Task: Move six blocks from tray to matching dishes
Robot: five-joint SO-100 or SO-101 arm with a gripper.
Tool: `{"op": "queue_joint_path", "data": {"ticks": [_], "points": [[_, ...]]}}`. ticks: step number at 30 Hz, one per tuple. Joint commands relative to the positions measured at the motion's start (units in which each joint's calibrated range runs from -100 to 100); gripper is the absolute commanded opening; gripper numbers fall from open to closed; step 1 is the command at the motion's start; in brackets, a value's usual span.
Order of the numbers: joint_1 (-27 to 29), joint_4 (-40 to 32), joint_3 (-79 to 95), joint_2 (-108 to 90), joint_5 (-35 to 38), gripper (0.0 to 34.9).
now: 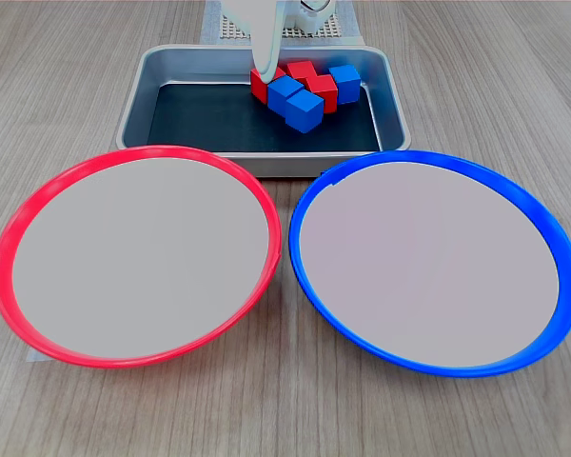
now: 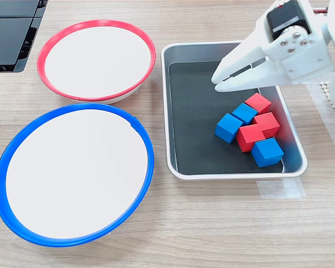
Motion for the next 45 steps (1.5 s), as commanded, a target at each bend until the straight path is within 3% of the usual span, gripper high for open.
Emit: {"op": "queue_joint_path", "data": {"ticks": [1, 9, 16, 18, 20, 21, 24, 31, 45], "points": [[0.29, 0.11, 0.09, -0.34, 0.10, 0.3], [0.19, 0.11, 0.09, -0.34, 0.15, 0.3], [-3.01, 2.01, -11.29, 8.19, 11.38, 0.3], [-2.06, 2.67, -19.21, 21.83, 17.34, 8.3], [-0.37, 2.51, -23.21, 30.11, 20.07, 11.0], [0.19, 2.67, -24.49, 34.37, 21.88, 15.6], [1.61, 0.61, -25.49, 44.44, 25.59, 17.5], [-0.46, -8.31, -24.12, 55.95, 28.23, 16.3], [-11.57, -7.15, -27.31, 62.86, 26.47, 15.4]]}}
